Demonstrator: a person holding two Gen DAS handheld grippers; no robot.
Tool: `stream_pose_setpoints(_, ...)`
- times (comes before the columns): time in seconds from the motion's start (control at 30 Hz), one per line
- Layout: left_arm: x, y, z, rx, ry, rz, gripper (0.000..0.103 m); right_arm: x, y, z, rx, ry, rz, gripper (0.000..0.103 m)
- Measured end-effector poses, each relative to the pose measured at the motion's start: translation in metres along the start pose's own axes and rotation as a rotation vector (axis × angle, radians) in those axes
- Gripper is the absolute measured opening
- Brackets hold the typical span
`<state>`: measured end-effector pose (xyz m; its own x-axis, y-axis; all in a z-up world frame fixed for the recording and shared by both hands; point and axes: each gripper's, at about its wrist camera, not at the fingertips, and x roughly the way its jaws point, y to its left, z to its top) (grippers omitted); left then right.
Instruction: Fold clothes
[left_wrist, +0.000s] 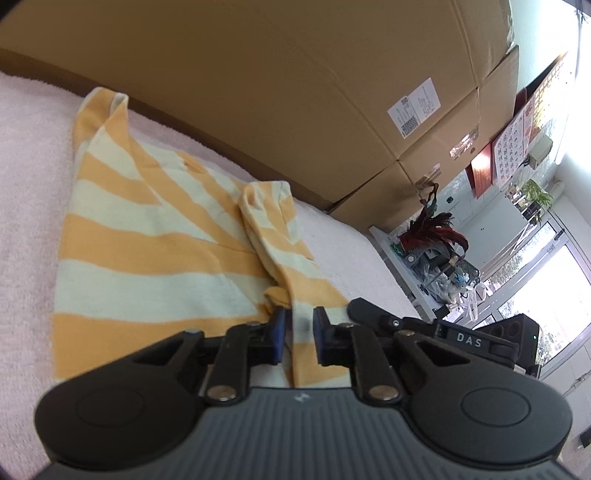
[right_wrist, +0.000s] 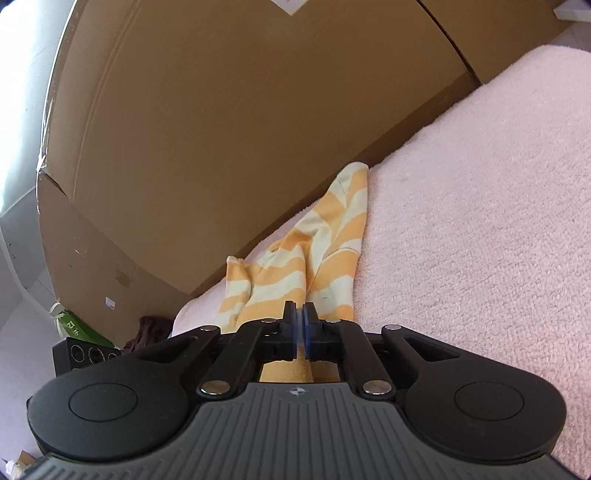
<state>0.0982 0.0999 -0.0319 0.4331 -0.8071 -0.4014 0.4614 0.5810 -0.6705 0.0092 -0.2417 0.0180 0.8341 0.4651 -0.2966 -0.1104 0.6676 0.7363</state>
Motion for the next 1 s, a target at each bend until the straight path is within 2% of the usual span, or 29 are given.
stream_pose_setpoints(0.1, 0.001, 0.01, 0.004, -0.068, 0.02, -0.001, 0.02, -0.001, 0.0, 0.0, 0.0, 0.001, -0.004, 0.005)
stream_pose_setpoints(0.13, 0.001, 0.012, 0.004, -0.08, 0.023, -0.01, 0.023, 0.0, -0.001, 0.001, 0.007, 0.009, -0.01, 0.008)
stream_pose_setpoints(0.17, 0.0, 0.011, 0.005, -0.082, 0.023, -0.019, 0.033, 0.001, -0.001, 0.001, 0.011, 0.017, -0.015, 0.011)
stream_pose_setpoints(0.2, -0.001, 0.009, 0.004, -0.068, 0.019, -0.029, 0.04, 0.001, 0.0, 0.001, 0.0, 0.02, -0.015, 0.025)
stream_pose_setpoints(0.23, -0.003, 0.005, 0.004, -0.047, 0.014, -0.038, 0.056, 0.002, 0.002, 0.0, -0.012, 0.023, -0.016, 0.033)
stream_pose_setpoints(0.27, -0.004, 0.0, 0.003, -0.023, 0.008, -0.044, 0.068, 0.002, 0.003, 0.0, -0.023, 0.027, -0.017, 0.036)
stream_pose_setpoints(0.33, -0.004, -0.004, 0.001, 0.009, 0.005, -0.031, 0.072, 0.002, 0.006, -0.001, -0.046, 0.033, -0.018, 0.038)
stream_pose_setpoints(0.37, -0.003, -0.006, 0.0, 0.023, 0.005, -0.022, 0.066, 0.003, 0.008, -0.002, -0.057, 0.036, -0.018, 0.037)
stream_pose_setpoints(0.4, -0.002, -0.007, -0.001, 0.034, 0.009, -0.013, 0.06, 0.003, 0.009, -0.003, -0.069, 0.039, -0.019, 0.031)
stream_pose_setpoints(0.43, 0.0, -0.008, -0.001, 0.041, 0.017, -0.004, 0.039, 0.003, 0.011, -0.003, -0.08, 0.042, -0.02, 0.022)
stream_pose_setpoints(0.47, 0.003, -0.008, -0.002, 0.043, 0.03, -0.011, 0.011, 0.003, 0.012, -0.004, -0.092, 0.045, -0.02, 0.017)
stream_pose_setpoints(0.5, 0.005, -0.008, -0.002, 0.04, 0.044, -0.031, 0.001, 0.004, 0.014, -0.004, -0.103, 0.048, -0.021, 0.009)
stream_pose_setpoints(0.67, 0.005, -0.005, -0.001, 0.03, 0.023, 0.016, 0.0, 0.002, 0.008, -0.003, -0.077, 0.047, -0.025, 0.006)
stream_pose_setpoints(0.8, 0.005, -0.002, -0.001, 0.024, 0.019, 0.033, 0.0, 0.009, 0.007, -0.004, -0.071, 0.086, -0.039, 0.014)
stream_pose_setpoints(0.93, 0.004, -0.007, -0.003, 0.057, 0.023, 0.002, 0.0, -0.001, 0.004, -0.007, -0.042, 0.084, -0.021, 0.027)
stream_pose_setpoints(0.97, 0.006, -0.007, -0.003, 0.052, 0.048, -0.023, 0.002, -0.006, 0.004, -0.008, -0.042, 0.087, -0.015, 0.029)
stream_pose_setpoints(1.0, 0.007, -0.007, -0.003, 0.046, 0.074, -0.049, 0.008, -0.01, 0.005, -0.01, -0.041, 0.09, -0.009, 0.029)
